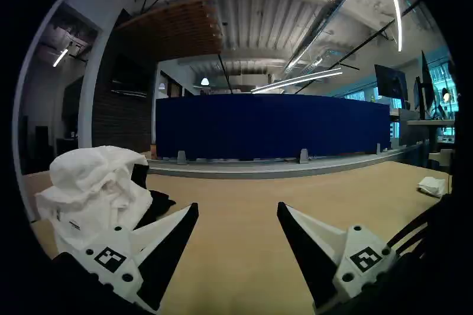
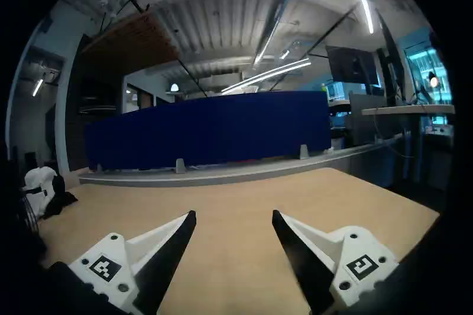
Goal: Fold towel
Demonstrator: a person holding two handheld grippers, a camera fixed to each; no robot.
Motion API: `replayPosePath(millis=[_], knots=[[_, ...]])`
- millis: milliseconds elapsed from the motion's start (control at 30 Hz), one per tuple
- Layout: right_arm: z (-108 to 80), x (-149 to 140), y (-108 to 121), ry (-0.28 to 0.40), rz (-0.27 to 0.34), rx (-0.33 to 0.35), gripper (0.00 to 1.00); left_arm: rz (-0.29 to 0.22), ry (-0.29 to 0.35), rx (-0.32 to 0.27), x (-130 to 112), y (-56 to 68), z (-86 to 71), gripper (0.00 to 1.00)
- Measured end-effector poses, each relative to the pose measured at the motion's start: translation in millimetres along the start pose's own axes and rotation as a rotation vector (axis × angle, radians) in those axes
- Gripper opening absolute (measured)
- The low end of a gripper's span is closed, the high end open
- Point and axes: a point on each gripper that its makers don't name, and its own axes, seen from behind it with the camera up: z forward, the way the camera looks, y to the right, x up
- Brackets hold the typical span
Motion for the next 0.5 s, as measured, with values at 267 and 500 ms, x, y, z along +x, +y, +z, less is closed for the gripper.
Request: replayPosePath(millis=[267,500], knots=[[-3.0,-7.0,3.3,-0.003,-0.007,-0.007,1.00,0.000,0.000,0.000,0.0,-0.3,0.6,0.99],[-4.8,-10.2,-1.4,0.000,-0.036,0.005,1.00,0.000,0.000,0.000,-0.3,-0.8,0.7,0.99]])
